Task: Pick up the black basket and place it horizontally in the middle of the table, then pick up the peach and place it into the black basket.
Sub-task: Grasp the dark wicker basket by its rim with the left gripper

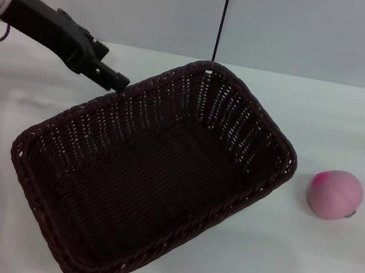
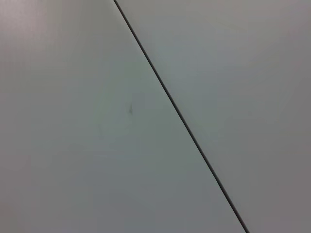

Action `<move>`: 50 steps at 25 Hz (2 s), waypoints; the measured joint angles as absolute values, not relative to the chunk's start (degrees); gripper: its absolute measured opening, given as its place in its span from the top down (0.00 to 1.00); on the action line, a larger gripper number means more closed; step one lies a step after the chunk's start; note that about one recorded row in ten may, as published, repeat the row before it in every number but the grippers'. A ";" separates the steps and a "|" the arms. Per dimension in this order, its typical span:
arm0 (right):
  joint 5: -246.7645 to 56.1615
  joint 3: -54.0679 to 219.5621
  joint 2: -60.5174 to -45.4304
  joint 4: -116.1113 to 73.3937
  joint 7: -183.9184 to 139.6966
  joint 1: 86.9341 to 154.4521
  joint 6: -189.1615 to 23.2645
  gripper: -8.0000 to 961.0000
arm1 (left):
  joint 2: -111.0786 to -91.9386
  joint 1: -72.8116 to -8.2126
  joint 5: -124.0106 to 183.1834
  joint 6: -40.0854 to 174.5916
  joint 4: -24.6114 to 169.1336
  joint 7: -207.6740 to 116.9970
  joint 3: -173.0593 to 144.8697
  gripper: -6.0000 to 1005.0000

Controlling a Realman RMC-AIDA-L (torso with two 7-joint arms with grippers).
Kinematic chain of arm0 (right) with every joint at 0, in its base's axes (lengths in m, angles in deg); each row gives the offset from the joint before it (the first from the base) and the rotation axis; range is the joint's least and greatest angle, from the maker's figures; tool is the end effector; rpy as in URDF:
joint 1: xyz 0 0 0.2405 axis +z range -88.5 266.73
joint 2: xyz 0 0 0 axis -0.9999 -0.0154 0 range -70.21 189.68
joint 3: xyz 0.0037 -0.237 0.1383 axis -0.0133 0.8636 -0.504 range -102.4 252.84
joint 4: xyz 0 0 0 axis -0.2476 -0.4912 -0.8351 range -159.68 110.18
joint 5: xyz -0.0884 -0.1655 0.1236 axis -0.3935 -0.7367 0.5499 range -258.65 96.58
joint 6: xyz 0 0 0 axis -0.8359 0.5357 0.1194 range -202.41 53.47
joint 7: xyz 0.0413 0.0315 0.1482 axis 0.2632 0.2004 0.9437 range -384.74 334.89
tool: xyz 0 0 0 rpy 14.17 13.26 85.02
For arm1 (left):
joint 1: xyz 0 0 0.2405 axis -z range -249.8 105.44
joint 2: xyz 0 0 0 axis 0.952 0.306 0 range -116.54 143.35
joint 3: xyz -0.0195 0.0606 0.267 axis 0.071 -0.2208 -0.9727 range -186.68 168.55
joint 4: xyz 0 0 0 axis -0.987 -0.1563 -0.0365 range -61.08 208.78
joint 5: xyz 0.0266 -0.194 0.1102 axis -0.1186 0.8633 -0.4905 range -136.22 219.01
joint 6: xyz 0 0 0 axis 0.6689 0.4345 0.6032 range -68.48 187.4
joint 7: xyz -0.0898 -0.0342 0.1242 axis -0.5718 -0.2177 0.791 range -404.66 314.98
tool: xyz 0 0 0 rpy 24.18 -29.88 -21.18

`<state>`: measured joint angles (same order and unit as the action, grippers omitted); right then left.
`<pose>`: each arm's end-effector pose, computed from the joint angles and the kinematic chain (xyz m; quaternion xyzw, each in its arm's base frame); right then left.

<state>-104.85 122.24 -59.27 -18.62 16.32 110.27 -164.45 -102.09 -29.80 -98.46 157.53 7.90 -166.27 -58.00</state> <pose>0.3643 0.3183 0.0653 -0.5223 0.2481 0.5477 0.6047 -0.2011 0.4121 0.0529 -0.9505 -0.2822 0.0240 0.1278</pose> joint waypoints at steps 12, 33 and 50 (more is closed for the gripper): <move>-104.85 122.15 -59.26 -18.54 16.23 110.39 -162.15 0.44 | -103.31 -29.52 -101.99 156.24 8.74 -166.19 -62.55 0.17; -104.85 121.34 -59.27 -18.66 16.11 110.14 -161.56 0.43 | -104.45 -27.98 -108.48 154.18 11.89 -166.47 -66.46 0.22; -104.86 120.92 -59.27 -18.63 16.49 109.92 -161.58 0.42 | -104.63 -27.97 -108.32 154.78 11.59 -166.66 -68.94 0.71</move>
<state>-104.86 120.92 -59.27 -18.63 16.49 109.92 -161.58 -104.63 -27.97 -108.32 154.78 11.59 -166.66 -68.94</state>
